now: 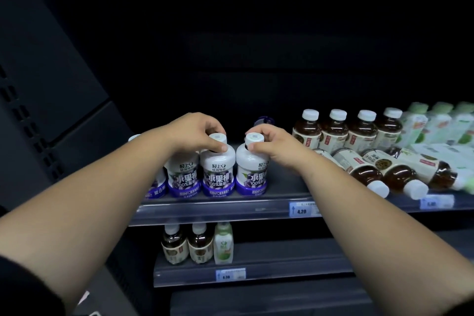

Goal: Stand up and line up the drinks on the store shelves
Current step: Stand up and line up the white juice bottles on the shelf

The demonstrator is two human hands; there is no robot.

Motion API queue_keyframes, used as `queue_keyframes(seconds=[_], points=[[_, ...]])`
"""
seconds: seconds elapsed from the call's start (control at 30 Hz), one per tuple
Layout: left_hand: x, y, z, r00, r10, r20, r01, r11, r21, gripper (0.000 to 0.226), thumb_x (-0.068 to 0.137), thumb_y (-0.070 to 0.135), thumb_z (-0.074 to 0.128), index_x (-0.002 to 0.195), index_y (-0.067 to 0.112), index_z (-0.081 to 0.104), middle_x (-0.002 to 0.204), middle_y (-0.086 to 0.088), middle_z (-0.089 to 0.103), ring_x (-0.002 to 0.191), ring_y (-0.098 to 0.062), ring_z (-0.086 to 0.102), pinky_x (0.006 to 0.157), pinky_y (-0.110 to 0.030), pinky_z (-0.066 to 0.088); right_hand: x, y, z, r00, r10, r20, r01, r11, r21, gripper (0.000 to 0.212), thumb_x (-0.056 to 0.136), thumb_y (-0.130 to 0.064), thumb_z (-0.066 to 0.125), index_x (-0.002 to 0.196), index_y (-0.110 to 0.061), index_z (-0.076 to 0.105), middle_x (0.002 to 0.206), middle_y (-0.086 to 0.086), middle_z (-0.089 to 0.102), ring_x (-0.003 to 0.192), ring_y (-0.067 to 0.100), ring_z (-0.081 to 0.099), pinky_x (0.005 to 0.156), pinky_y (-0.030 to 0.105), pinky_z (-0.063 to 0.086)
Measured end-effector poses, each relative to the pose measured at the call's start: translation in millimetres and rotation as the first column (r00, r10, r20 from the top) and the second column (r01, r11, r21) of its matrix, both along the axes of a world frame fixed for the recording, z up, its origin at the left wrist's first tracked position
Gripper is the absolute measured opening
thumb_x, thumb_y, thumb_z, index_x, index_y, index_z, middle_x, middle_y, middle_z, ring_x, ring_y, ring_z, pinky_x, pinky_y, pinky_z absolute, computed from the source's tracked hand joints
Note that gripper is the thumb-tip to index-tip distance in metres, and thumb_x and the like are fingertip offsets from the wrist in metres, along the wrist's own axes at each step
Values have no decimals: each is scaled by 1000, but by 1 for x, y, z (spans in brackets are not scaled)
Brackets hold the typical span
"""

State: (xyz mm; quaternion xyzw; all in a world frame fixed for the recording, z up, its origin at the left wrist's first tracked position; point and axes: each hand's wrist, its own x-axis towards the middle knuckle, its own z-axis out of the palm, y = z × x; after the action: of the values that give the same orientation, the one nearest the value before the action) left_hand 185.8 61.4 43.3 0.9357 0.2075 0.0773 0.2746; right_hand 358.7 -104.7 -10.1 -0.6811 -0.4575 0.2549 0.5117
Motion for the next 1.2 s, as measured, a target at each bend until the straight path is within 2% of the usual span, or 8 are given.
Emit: queue_keyframes(seconds=[0.13, 0.23, 0.37, 0.57, 0.63, 0.83, 1.07, 1.2], points=[[11, -7, 6, 995, -48, -84, 63, 980, 191, 47, 73, 41, 84, 116, 31, 67, 110, 15, 65, 103, -7, 61, 92, -29, 50, 5, -3, 4, 999, 32, -39, -32, 999, -12, 21, 87, -21, 76, 106, -25, 71, 104, -6, 73, 100, 9, 67, 87, 28, 52], [22, -12, 3, 994, -105, -18, 106, 982, 153, 54, 73, 40, 85, 121, 28, 66, 113, 13, 65, 109, -5, 60, 94, -23, 46, 14, -4, 0, 991, -92, -98, 97, 994, 47, 16, 92, -36, 70, 106, -30, 70, 107, -8, 72, 105, 10, 65, 93, 33, 51], [28, -8, -4, 995, -102, -17, 103, 989, 109, 60, 69, 46, 86, 122, 30, 65, 117, 15, 65, 106, 2, 58, 83, -12, 42, 29, 3, -16, 942, -331, -48, 334, 936, 107, 33, 90, -36, 72, 120, -25, 63, 110, -11, 63, 102, 8, 59, 83, 22, 49], [30, -8, -16, 988, -65, -139, 100, 959, 267, 74, 51, 83, 67, 116, 48, 61, 110, 27, 64, 102, 4, 59, 92, -32, 51, 51, 34, -41, 867, -489, 98, 478, 871, 111, 64, 79, -34, 79, 137, -24, 53, 129, -1, 56, 115, 15, 54, 101, 34, 46], [31, -7, -16, 987, -72, -145, 107, 961, 255, 72, 51, 84, 66, 114, 50, 62, 109, 28, 64, 101, 5, 58, 92, -32, 51, 54, 46, -47, 855, -501, 129, 496, 865, 76, 69, 76, -36, 80, 138, -26, 51, 132, 3, 53, 120, 20, 53, 105, 39, 45], [34, -5, -15, 981, -101, -163, 137, 964, 226, 55, 57, 79, 70, 105, 55, 61, 106, 31, 63, 99, 8, 57, 90, -31, 50, 65, 72, -53, 857, -500, 122, 510, 857, -71, 79, 78, -41, 81, 145, -28, 43, 141, 8, 37, 128, 29, 47, 106, 37, 41], [34, 1, -19, 976, -128, -175, 169, 954, 246, 69, 51, 88, 60, 111, 55, 59, 109, 31, 61, 102, 7, 56, 91, -31, 50, 68, 86, -61, 853, -514, 93, 522, 845, -117, 79, 78, -33, 83, 145, -27, 41, 141, 9, 33, 122, 32, 51, 103, 35, 43], [33, 1, -20, 975, -133, -178, 175, 953, 246, 68, 53, 87, 60, 112, 55, 58, 110, 31, 60, 102, 7, 56, 90, -30, 50, 66, 81, -62, 832, -549, 81, 554, 825, -109, 75, 81, -28, 79, 146, -24, 42, 138, 8, 35, 118, 28, 52, 95, 27, 39]])
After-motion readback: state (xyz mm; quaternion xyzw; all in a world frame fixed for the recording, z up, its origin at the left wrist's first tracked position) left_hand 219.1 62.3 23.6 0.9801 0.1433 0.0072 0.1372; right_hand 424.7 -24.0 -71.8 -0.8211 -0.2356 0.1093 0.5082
